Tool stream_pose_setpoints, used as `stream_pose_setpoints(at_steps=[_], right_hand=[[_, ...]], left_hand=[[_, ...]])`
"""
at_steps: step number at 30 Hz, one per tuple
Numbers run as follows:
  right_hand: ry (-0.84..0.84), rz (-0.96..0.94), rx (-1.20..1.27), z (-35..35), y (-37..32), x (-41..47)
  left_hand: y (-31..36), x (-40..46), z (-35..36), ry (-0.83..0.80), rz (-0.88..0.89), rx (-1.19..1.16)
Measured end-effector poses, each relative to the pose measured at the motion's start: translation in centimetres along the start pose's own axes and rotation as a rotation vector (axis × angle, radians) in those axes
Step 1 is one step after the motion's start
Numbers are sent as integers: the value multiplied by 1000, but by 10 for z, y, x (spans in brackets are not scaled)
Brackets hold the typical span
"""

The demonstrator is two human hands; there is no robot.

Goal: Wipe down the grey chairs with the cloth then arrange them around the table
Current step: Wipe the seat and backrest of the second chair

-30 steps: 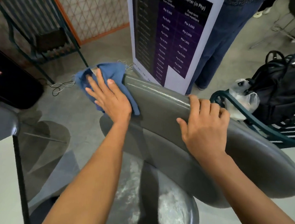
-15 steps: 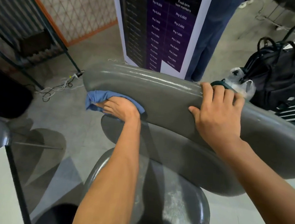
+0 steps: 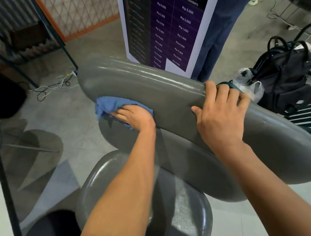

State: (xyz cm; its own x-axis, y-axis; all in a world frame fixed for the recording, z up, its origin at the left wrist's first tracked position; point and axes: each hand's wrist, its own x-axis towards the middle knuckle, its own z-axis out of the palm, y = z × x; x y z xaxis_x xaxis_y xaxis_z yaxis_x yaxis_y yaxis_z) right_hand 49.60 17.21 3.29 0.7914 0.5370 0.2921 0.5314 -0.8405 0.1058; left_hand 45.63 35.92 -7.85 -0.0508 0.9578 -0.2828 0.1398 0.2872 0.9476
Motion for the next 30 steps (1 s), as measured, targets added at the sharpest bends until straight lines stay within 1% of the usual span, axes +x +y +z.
stream_pose_setpoints(at_steps=[1,2,4,5,7,9,11,13,15,17,19,21,23,25,27,28,30], right_hand=[[3,0,-1,0,0,0],[5,-2,0,0,0,0],[2,-14,5,0,0,0],[-2,-19,5,-1,1,0],[-27,-27,4,-4,2,2],[-87,-47,19,-6,4,2],[-141,-82,42,-11,8,2],[-182,-133,73,-19,17,3],[-230,-186,131,-27,29,5],[-288,-210,217,-35,43,7],[-336,-168,286,-42,60,5],[-369,-100,295,-44,81,-7],[-304,-44,315,-41,101,-26],[-199,-30,343,-33,114,-45],[-126,-41,344,-26,119,-58],[-104,-44,351,-25,118,-60],[-86,-24,380,-25,114,-61]], left_hand=[[-5,-15,1,-22,-26,-7],[-10,-32,3,-55,47,74],[-34,-71,11,-111,330,295],[-45,-91,13,-163,378,300],[-53,-124,9,-339,367,298],[-51,-133,3,-406,398,288],[-26,-124,0,-364,450,247],[6,-115,3,-282,570,222],[30,-118,10,-231,715,274],[33,-131,12,-246,853,351],[12,-148,8,-316,967,389],[-16,-165,-4,-425,991,429],[-27,-164,-11,-486,936,454],[-21,-154,-15,-480,921,478],[-10,-146,-22,-456,978,522],[-3,-144,-25,-446,999,540],[13,-138,-28,-438,979,577]])
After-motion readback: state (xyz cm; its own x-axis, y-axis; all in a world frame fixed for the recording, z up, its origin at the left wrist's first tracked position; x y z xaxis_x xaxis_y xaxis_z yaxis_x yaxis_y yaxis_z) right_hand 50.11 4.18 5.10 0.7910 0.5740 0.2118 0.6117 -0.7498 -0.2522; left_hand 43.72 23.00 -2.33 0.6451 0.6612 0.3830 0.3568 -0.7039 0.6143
